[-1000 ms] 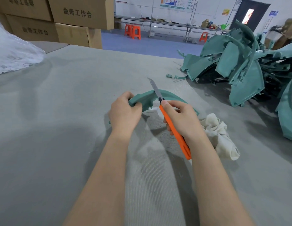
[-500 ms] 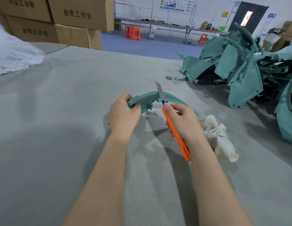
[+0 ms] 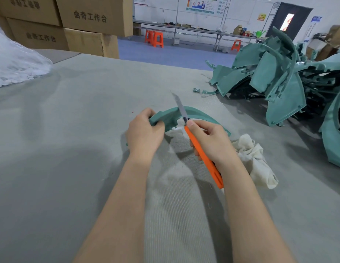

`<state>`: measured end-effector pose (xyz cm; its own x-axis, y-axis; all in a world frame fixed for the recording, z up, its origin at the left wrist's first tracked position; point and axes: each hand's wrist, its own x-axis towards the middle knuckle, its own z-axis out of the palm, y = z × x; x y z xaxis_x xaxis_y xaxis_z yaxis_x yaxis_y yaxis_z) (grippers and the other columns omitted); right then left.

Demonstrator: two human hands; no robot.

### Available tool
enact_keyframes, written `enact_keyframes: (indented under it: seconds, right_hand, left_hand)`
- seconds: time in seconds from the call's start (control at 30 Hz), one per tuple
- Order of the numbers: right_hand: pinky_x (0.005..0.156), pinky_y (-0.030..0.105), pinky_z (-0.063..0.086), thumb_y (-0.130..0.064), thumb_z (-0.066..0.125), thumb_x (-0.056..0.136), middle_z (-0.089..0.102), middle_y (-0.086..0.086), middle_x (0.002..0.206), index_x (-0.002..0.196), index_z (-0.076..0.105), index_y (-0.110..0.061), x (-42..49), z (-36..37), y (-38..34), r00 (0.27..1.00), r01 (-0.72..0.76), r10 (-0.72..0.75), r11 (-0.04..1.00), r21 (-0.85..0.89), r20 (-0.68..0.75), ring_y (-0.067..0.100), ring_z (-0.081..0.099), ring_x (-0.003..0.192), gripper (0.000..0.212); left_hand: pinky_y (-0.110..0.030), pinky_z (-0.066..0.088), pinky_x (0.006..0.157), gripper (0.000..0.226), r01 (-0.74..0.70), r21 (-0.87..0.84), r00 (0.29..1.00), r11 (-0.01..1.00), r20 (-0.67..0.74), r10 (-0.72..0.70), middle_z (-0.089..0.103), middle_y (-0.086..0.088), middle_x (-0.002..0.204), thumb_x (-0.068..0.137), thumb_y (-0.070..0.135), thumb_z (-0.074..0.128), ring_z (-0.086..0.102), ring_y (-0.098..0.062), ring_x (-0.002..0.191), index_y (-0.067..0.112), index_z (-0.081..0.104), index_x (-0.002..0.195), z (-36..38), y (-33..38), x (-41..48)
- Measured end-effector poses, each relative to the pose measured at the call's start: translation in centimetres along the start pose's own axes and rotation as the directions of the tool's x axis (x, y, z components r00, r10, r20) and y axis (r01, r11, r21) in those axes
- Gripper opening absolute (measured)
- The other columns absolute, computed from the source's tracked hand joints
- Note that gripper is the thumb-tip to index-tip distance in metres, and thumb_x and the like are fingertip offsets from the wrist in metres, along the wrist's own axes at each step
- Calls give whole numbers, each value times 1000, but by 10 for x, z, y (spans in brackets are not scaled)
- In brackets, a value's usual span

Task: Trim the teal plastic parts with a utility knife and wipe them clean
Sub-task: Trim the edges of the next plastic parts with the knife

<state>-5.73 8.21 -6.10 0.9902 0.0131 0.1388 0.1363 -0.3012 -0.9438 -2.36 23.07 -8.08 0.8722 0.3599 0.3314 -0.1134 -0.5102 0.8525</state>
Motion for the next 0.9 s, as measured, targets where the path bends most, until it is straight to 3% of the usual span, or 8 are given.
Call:
enact_keyframes:
  seconds: [0.2,0.37,0.5,0.9]
  right_hand:
    - [41,23,41,-37,56,96,56,-5,54,92,71,-28,-2,6,-6,996,45,-47,999,19,80,12,49,43,17]
    - [43,25,44,-38,55,96,57,-1,58,83,66,-31,1,-1,-3,997,-13,18,998,56,-75,12,49,44,18]
    - [44,27,45,-37,54,97,58,3,62,79,62,-34,2,-1,0,994,-33,33,999,-5,-101,10,49,42,20]
    - [41,21,44,-37,56,96,58,0,60,87,66,-40,-1,-1,-4,1000,-12,12,1000,-19,-4,9,50,43,14]
  left_hand:
    - [-32,33,58,19,-5,-7,1000,1000,17,5,45,3,57,77,7,53,43,-24,64,17,42,65,0,-1,1]
    - [-33,34,59,10,-16,-4,1000,1000,6,16,45,4,58,78,7,51,43,-22,64,15,51,71,0,0,0]
    - [-36,40,63,5,-13,-7,1000,1000,1,13,48,3,61,79,8,51,47,-25,68,9,56,78,-1,1,-1]
    - [-30,30,57,23,4,-13,1000,1000,2,-4,41,4,56,77,6,51,37,-15,56,18,39,62,0,0,1]
